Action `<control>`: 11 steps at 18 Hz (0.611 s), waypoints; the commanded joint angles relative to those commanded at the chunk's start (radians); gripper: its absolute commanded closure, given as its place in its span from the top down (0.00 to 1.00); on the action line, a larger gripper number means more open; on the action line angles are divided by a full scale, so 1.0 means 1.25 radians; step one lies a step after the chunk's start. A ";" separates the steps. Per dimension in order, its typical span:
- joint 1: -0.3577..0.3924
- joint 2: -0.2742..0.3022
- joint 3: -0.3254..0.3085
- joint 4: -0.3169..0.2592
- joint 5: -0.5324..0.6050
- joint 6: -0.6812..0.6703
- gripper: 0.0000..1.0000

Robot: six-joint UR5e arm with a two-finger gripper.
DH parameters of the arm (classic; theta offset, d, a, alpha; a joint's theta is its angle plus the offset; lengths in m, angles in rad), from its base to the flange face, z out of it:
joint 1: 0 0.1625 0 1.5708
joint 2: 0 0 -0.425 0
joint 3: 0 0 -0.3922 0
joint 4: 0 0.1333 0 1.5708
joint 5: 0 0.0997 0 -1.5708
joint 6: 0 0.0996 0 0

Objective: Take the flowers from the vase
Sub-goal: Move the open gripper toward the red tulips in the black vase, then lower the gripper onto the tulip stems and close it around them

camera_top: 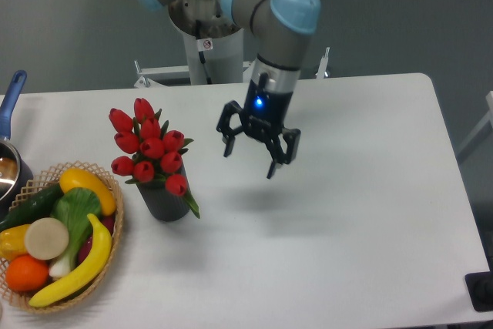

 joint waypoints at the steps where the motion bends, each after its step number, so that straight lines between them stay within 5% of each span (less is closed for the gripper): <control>1: -0.005 0.015 -0.005 -0.001 -0.001 -0.008 1.00; 7: -0.062 0.012 -0.021 0.000 -0.022 -0.032 1.00; 11: -0.086 -0.043 -0.018 0.000 -0.203 -0.029 1.00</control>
